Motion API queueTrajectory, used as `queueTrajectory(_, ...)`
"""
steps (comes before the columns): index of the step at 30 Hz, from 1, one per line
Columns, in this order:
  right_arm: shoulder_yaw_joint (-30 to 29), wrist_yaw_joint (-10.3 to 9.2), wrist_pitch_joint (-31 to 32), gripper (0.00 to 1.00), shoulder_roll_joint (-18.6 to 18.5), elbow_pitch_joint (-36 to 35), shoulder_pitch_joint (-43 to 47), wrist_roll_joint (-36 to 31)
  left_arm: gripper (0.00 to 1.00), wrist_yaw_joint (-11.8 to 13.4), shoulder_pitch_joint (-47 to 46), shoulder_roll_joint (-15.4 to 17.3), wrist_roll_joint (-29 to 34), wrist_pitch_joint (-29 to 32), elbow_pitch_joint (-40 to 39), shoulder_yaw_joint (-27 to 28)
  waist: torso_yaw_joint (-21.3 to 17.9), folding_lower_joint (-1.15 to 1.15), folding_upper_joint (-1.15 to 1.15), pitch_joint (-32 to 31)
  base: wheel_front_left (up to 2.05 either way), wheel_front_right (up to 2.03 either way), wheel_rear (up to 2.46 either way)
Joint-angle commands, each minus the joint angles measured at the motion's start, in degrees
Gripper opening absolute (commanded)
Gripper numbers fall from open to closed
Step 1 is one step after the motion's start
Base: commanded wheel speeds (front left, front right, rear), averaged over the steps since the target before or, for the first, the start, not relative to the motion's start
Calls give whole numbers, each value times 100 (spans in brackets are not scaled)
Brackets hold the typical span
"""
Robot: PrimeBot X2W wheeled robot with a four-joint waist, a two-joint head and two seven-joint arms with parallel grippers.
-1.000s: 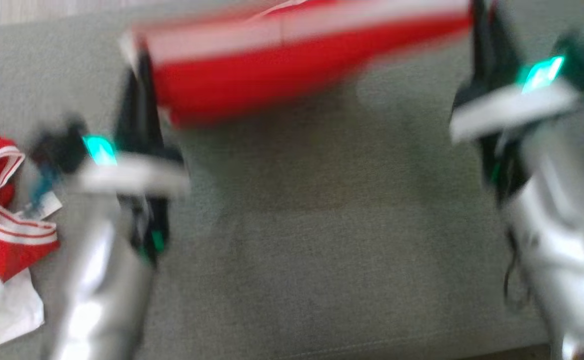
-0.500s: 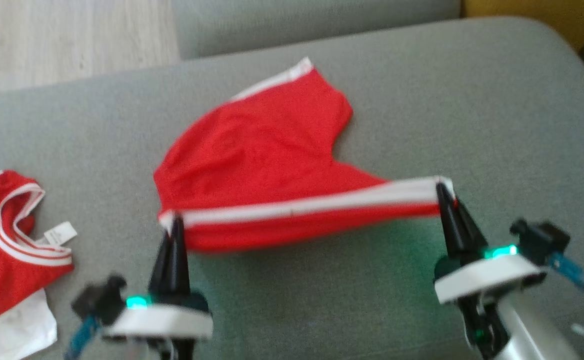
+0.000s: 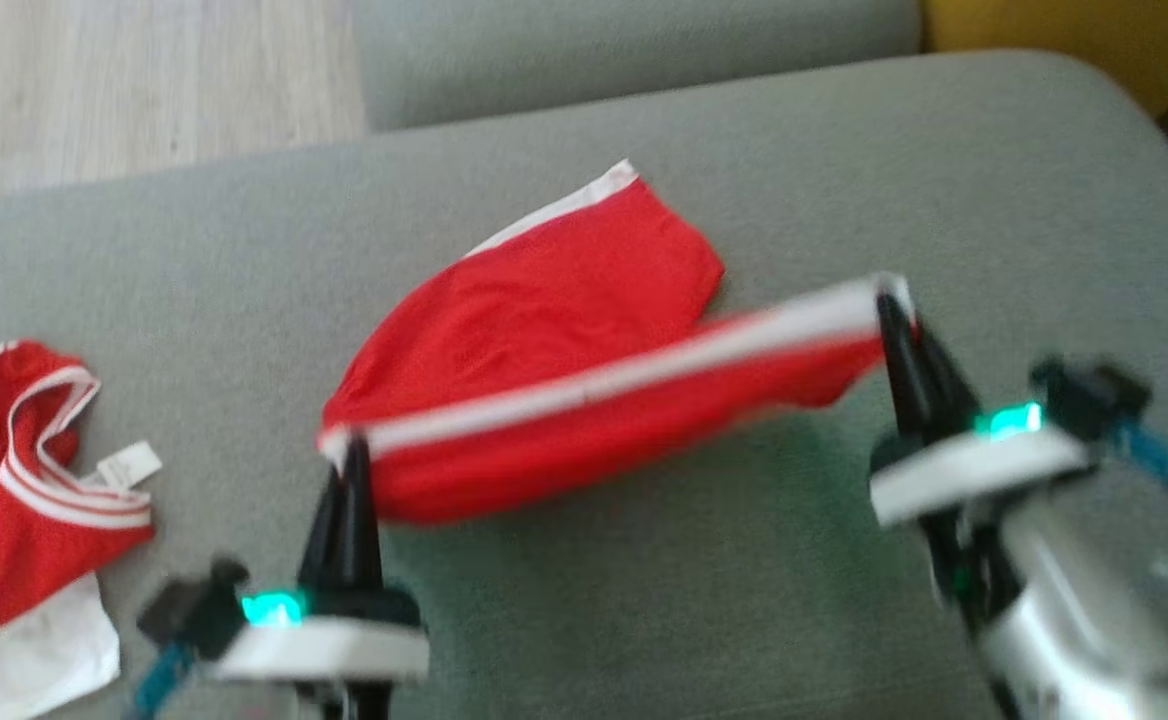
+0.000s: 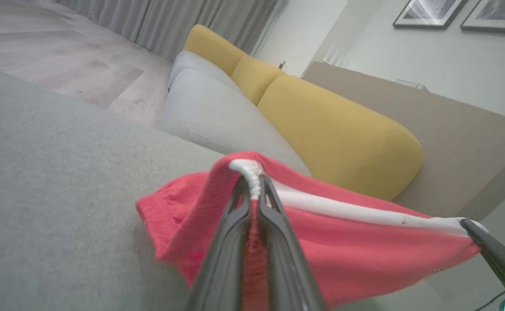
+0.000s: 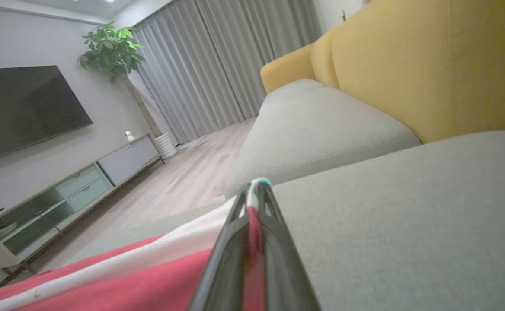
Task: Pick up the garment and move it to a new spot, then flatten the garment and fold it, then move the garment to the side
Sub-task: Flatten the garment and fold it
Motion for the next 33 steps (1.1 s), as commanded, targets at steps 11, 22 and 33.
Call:
queueTrajectory(11,209,37,585,0,101,1331,-2631,-380,0,9,-2149,-31,-958,-30,484,-61,827,-1,0,1289,0,0,0)
queueTrajectory(22,112,37,530,0,310,2760,-4122,-672,0,9,-3274,-33,-1594,-30,1135,-768,1196,-1,0,2009,0,0,0)
queueTrajectory(33,125,37,130,0,426,3972,-4901,-884,0,9,-3641,-33,-1684,-30,1492,-906,1360,-1,0,2219,0,0,0)
